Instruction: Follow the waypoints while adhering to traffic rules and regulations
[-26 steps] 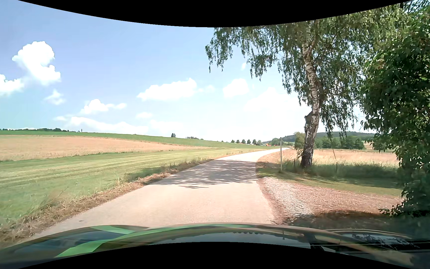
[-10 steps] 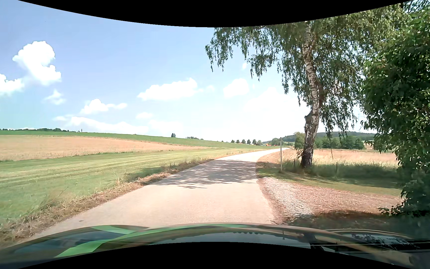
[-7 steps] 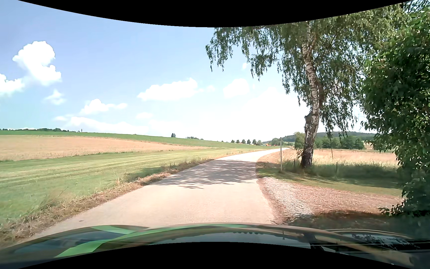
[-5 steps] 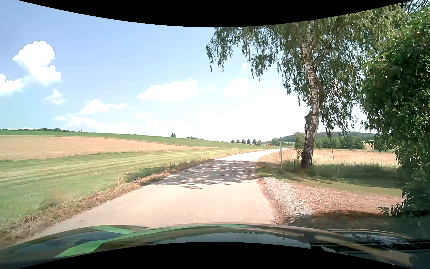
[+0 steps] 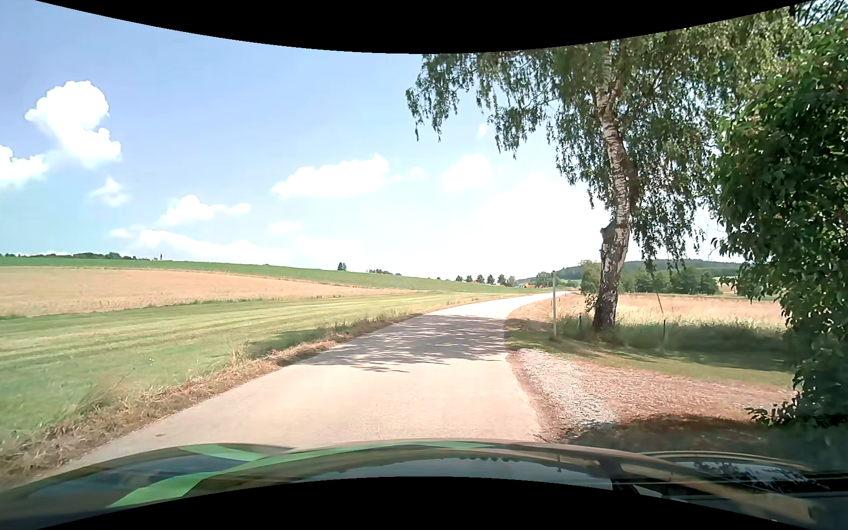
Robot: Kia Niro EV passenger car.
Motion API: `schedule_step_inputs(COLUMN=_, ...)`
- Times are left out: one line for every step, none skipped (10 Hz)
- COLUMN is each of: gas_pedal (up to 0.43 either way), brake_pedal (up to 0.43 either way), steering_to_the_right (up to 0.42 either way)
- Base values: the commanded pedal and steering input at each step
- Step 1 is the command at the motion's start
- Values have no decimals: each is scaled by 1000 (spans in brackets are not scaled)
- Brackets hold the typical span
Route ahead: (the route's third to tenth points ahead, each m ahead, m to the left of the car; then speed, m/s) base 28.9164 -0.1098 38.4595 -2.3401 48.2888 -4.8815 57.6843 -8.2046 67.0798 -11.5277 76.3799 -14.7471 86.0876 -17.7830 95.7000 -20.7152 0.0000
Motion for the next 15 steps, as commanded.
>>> schedule_step_inputs(gas_pedal=0, brake_pedal=226, steering_to_the_right=10)
schedule_step_inputs(gas_pedal=0, brake_pedal=220, steering_to_the_right=10)
schedule_step_inputs(gas_pedal=0, brake_pedal=220, steering_to_the_right=10)
schedule_step_inputs(gas_pedal=0, brake_pedal=226, steering_to_the_right=10)
schedule_step_inputs(gas_pedal=0, brake_pedal=226, steering_to_the_right=10)
schedule_step_inputs(gas_pedal=0, brake_pedal=220, steering_to_the_right=10)
schedule_step_inputs(gas_pedal=0, brake_pedal=226, steering_to_the_right=10)
schedule_step_inputs(gas_pedal=0, brake_pedal=220, steering_to_the_right=10)
schedule_step_inputs(gas_pedal=0, brake_pedal=220, steering_to_the_right=10)
schedule_step_inputs(gas_pedal=0, brake_pedal=226, steering_to_the_right=10)
schedule_step_inputs(gas_pedal=0, brake_pedal=220, steering_to_the_right=10)
schedule_step_inputs(gas_pedal=0, brake_pedal=226, steering_to_the_right=10)
schedule_step_inputs(gas_pedal=0, brake_pedal=226, steering_to_the_right=10)
schedule_step_inputs(gas_pedal=0, brake_pedal=220, steering_to_the_right=10)
schedule_step_inputs(gas_pedal=0, brake_pedal=226, steering_to_the_right=10)
